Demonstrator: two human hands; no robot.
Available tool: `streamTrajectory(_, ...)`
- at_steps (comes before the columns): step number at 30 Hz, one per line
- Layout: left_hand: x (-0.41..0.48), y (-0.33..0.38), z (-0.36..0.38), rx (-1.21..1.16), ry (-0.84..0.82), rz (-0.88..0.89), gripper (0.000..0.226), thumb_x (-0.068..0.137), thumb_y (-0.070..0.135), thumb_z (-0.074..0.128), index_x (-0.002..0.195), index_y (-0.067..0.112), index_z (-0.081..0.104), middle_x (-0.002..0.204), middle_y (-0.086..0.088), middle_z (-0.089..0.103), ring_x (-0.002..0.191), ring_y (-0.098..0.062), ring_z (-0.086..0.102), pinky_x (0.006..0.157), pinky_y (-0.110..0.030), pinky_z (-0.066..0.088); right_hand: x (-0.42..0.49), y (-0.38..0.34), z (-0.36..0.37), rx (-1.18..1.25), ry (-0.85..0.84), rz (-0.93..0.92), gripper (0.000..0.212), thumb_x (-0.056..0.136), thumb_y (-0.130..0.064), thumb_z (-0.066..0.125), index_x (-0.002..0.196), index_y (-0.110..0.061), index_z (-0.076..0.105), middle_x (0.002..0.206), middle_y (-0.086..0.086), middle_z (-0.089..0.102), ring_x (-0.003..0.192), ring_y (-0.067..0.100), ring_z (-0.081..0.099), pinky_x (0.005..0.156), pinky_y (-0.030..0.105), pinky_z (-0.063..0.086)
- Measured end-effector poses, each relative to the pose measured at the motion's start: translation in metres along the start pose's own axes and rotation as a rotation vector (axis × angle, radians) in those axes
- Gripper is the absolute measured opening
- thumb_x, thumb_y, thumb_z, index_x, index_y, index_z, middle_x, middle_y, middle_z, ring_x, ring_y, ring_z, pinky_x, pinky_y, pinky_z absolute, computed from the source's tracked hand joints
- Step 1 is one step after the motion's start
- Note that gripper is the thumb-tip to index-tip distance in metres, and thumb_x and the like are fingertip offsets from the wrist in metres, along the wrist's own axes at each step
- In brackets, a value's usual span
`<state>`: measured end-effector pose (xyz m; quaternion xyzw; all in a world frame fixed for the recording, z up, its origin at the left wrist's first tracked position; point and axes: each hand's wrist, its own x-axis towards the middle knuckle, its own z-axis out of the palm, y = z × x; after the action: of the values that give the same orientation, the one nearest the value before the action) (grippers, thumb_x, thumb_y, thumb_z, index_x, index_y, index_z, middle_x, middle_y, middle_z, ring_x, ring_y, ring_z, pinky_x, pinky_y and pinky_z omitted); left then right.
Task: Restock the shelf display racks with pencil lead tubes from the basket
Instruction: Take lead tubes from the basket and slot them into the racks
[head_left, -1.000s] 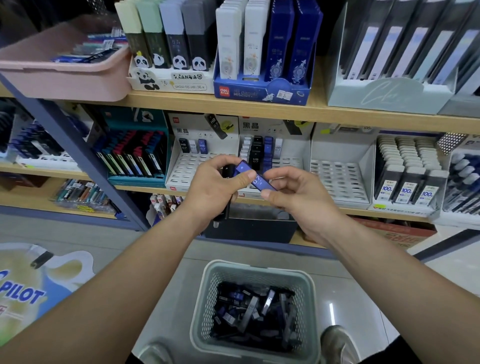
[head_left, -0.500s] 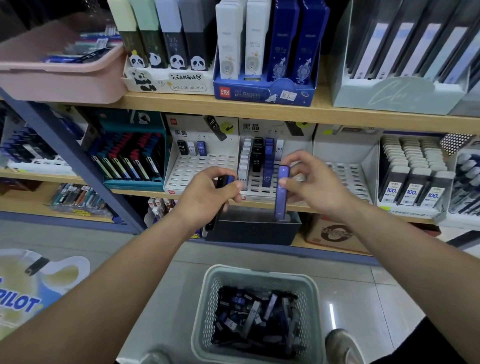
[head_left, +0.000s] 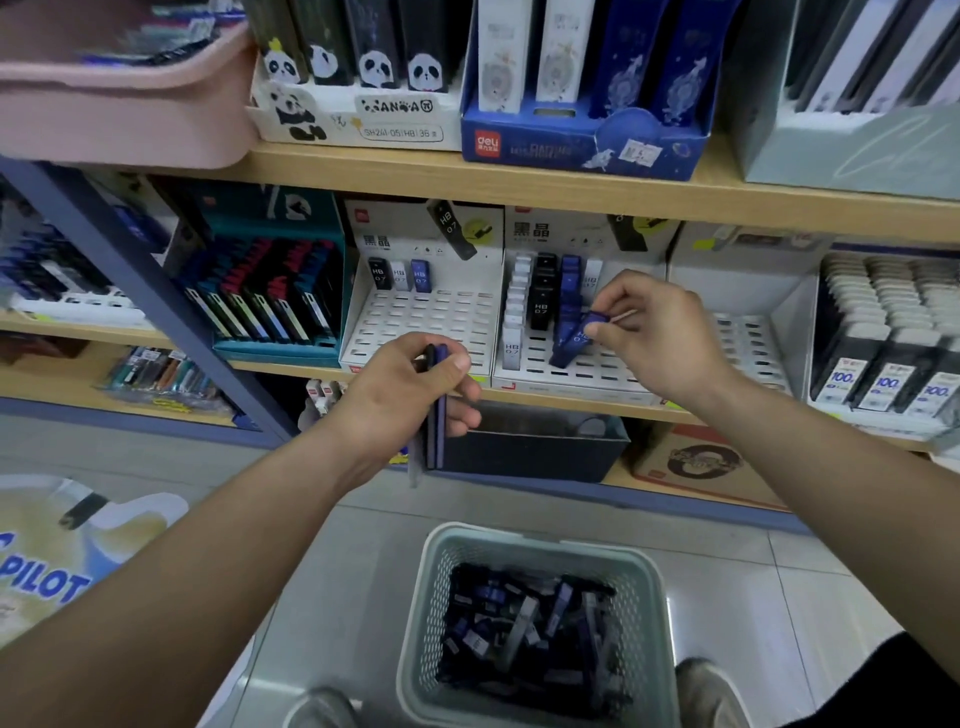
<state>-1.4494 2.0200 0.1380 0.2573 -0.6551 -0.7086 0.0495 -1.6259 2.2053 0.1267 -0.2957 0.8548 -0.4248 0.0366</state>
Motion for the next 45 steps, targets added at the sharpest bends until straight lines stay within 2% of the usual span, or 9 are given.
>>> streamTrajectory(9, -0.001, 0.004, 0.004, -0.082, 0.011, -0.017, 0.015, 0.103, 0.02, 0.051, 0.111, 0.009, 0.056, 0.081, -0.009, 0.072, 0.076, -0.029, 0.075, 0.07, -0.034, 0.063, -0.008, 0.0, -0.001, -0.15, -0.057, -0.098, 0.01, 0.088, -0.017, 0.074, 0.094, -0.023, 0.07, 0.08, -0.015, 0.065, 0.075, -0.001, 0.063, 0.07, 0.01, 0.049)
streamTrajectory(14, -0.002, 0.006, 0.006, -0.12, 0.022, -0.042, 0.021, 0.104, 0.022, 0.05, 0.119, 0.008, 0.054, 0.09, -0.013, 0.076, 0.087, -0.033, 0.075, 0.077, -0.037, 0.063, -0.011, 0.003, 0.007, -0.296, -0.041, -0.249, 0.018, 0.093, -0.015, 0.068, 0.109, -0.016, 0.074, 0.102, 0.001, 0.074, 0.09, 0.014, 0.068, 0.088, 0.031, 0.055)
streamTrajectory(18, -0.001, 0.01, 0.005, -0.195, 0.035, -0.044, 0.018, 0.105, 0.02, 0.046, 0.117, 0.007, 0.054, 0.092, -0.015, 0.077, 0.086, -0.031, 0.076, 0.074, -0.035, 0.063, -0.013, 0.001, 0.01, -0.361, -0.048, -0.248, 0.024, 0.093, -0.016, 0.066, 0.116, -0.018, 0.073, 0.109, 0.003, 0.067, 0.093, 0.02, 0.065, 0.089, 0.033, 0.052)
streamTrajectory(21, 0.0, 0.013, 0.004, -0.24, 0.054, -0.022, 0.021, 0.106, 0.02, 0.044, 0.121, 0.007, 0.053, 0.097, -0.016, 0.077, 0.091, -0.03, 0.075, 0.079, -0.037, 0.063, -0.024, -0.024, 0.009, -0.24, -0.029, -0.226, 0.01, 0.091, -0.026, 0.069, 0.099, -0.024, 0.073, 0.092, -0.008, 0.064, 0.078, 0.007, 0.062, 0.078, 0.028, 0.053)
streamTrajectory(24, 0.0, 0.017, 0.007, -0.312, 0.082, 0.014, 0.023, 0.107, 0.019, 0.043, 0.124, 0.007, 0.051, 0.099, -0.016, 0.076, 0.094, -0.028, 0.075, 0.083, -0.037, 0.061, -0.048, -0.056, 0.02, 0.052, -0.286, -0.072, 0.008, 0.09, -0.034, 0.068, 0.088, -0.027, 0.068, 0.078, -0.007, 0.07, 0.071, 0.006, 0.067, 0.074, 0.037, 0.058)
streamTrajectory(31, -0.001, 0.026, 0.02, -0.48, 0.079, 0.073, 0.026, 0.107, 0.018, 0.041, 0.128, 0.004, 0.049, 0.103, -0.017, 0.075, 0.102, -0.028, 0.073, 0.081, -0.04, 0.062, -0.063, -0.084, 0.051, 0.509, -0.463, 0.277, 0.022, 0.097, -0.029, 0.062, 0.106, -0.009, 0.058, 0.1, 0.019, 0.071, 0.083, 0.028, 0.075, 0.082, 0.047, 0.061)
streamTrajectory(37, -0.003, 0.023, 0.017, -0.176, 0.091, 0.172, 0.022, 0.105, 0.024, 0.046, 0.12, 0.009, 0.052, 0.103, -0.004, 0.077, 0.1, -0.019, 0.073, 0.087, -0.037, 0.059, -0.059, -0.081, 0.045, 0.601, -0.514, 0.285, 0.019, 0.098, -0.019, 0.06, 0.107, -0.002, 0.063, 0.104, 0.03, 0.067, 0.072, 0.023, 0.069, 0.063, 0.029, 0.056)
streamTrajectory(41, -0.004, 0.023, 0.012, 0.062, 0.081, 0.217, 0.02, 0.104, 0.031, 0.048, 0.116, 0.016, 0.054, 0.099, 0.003, 0.078, 0.086, -0.019, 0.073, 0.078, -0.039, 0.059, -0.055, -0.077, 0.038, 0.626, -0.58, 0.299, 0.032, 0.096, -0.017, 0.063, 0.12, 0.002, 0.057, 0.103, 0.019, 0.073, 0.073, 0.022, 0.068, 0.059, 0.027, 0.052)
streamTrajectory(45, -0.004, 0.022, 0.015, 0.011, 0.102, 0.169, 0.022, 0.1, 0.032, 0.057, 0.113, 0.015, 0.06, 0.081, 0.002, 0.073, 0.071, -0.022, 0.07, 0.063, -0.04, 0.058, -0.054, -0.075, 0.034, 0.652, -0.575, 0.304, 0.025, 0.094, -0.015, 0.066, 0.113, 0.0, 0.065, 0.1, 0.018, 0.074, 0.072, 0.022, 0.07, 0.062, 0.028, 0.056)
